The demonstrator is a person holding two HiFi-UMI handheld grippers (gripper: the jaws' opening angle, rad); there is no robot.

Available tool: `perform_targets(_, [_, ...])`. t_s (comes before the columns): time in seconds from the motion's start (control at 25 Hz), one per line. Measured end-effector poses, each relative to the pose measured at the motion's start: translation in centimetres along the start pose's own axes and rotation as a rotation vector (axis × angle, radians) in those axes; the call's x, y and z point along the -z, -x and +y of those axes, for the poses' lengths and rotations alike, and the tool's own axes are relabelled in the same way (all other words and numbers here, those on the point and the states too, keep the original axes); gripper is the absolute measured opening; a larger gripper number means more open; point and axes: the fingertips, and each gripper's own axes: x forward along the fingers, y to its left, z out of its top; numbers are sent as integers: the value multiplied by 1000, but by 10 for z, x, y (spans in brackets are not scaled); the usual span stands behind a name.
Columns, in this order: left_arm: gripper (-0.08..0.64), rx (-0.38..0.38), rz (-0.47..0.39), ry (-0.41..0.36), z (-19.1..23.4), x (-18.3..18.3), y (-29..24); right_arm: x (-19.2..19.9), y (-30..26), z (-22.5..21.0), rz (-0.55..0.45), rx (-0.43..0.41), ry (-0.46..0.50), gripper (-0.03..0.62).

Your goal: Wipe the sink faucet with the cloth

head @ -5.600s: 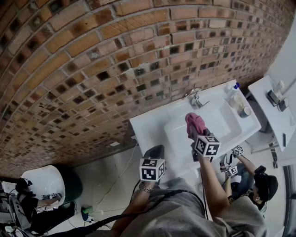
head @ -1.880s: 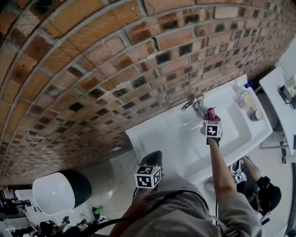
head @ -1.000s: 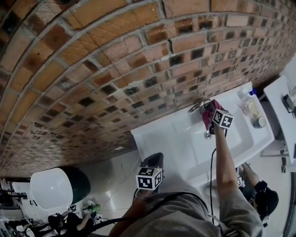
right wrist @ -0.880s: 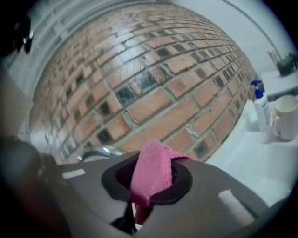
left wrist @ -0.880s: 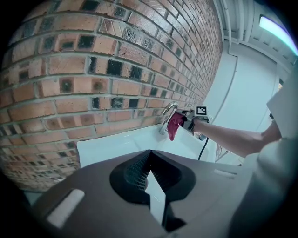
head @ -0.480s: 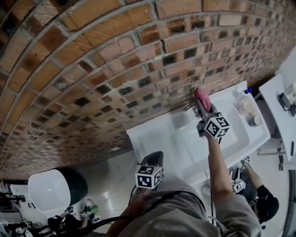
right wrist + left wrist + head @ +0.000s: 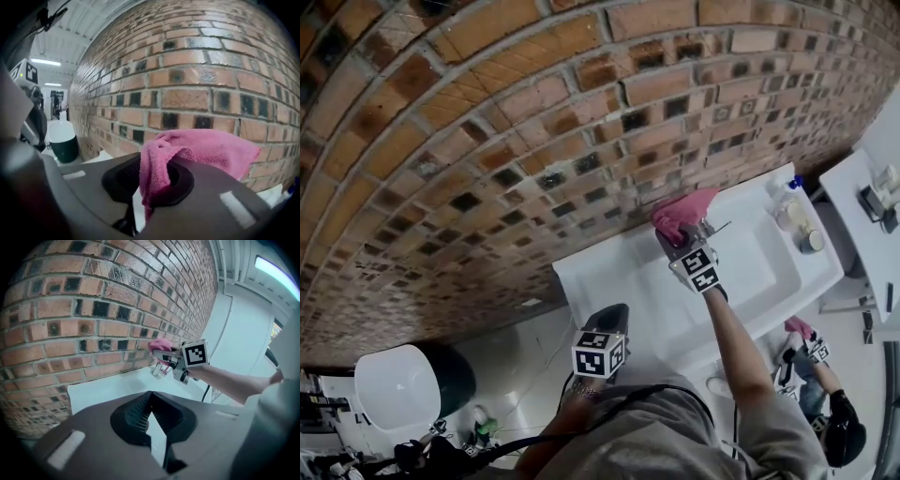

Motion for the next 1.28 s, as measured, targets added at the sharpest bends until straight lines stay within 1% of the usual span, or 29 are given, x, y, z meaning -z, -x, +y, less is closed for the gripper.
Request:
perform_targets(0.08, [12, 2, 4, -5, -1, 2, 1, 18, -7, 10, 103, -43, 70, 37])
perform_targets(0.12, [12, 4, 6, -7, -2, 4, 2, 26, -9, 13, 141, -49, 94, 37])
perform_targets(0.2, [12, 7, 6, -9, -3, 6, 5, 44, -10, 12, 220, -23, 151, 37])
perform_targets(0.24, [12, 6, 4, -10, -2, 6, 7, 57, -11, 7, 278, 12, 198, 37])
perform_targets(0.32, [12, -1, -3, -9, 2, 6, 12, 87, -12, -16, 392, 121, 300, 37])
perform_targets(0.36, [12, -5, -3, -6, 4, 8, 14, 94, -9, -32, 408, 186, 339, 37])
perform_targets(0.4, [12, -9, -2, -2, 7, 10, 17, 91, -3, -49, 389, 253, 366, 37])
perform_targets(0.44, [12, -14, -2, 2, 9, 12, 18, 79, 4, -65, 349, 317, 377, 37])
perform_targets(0.48, [12, -19, -1, 7, 13, 13, 19, 62, 10, -80, 307, 374, 375, 37])
perform_targets(0.52, [12, -24, -1, 12, 17, 13, 19, 48, 13, -92, 278, 412, 367, 37])
perform_targets(0.56, [12, -29, 0, 17, 20, 14, 19, 39, 14, -98, 266, 429, 361, 37])
perform_targets(0.64, [12, -33, 0, 27, 23, 14, 20, 39, 17, -100, 270, 443, 354, 37])
perform_targets(0.76, [12, -30, -15, 27, 22, 7, 19, 53, 34, -117, 268, 469, 288, 37])
perform_targets(0.8, [12, -32, -19, 25, 23, 4, 19, 54, 36, -122, 265, 466, 288, 37])
perform_targets(0.88, [12, -40, -19, 27, 27, 3, 19, 56, 30, -123, 280, 466, 329, 37])
perform_targets(0.92, [12, -42, -16, 29, 28, 3, 19, 59, 25, -122, 292, 462, 333, 37])
perform_targets(1.04, [12, -33, -6, 27, 24, 7, 16, 81, 8, -119, 340, 411, 280, 35])
perform_targets(1.16, [12, -19, -3, 22, 18, 7, 13, 121, -10, -114, 451, 329, 216, 37])
perform_targets(1.2, [12, -17, -3, 20, 17, 6, 13, 129, -13, -113, 467, 312, 185, 37])
perform_targets(1.24, [12, -17, -3, 18, 16, 5, 12, 132, -12, -113, 470, 309, 149, 37])
perform_targets(1.28, [12, -16, -4, 18, 15, 3, 12, 130, -7, -114, 466, 325, 100, 37])
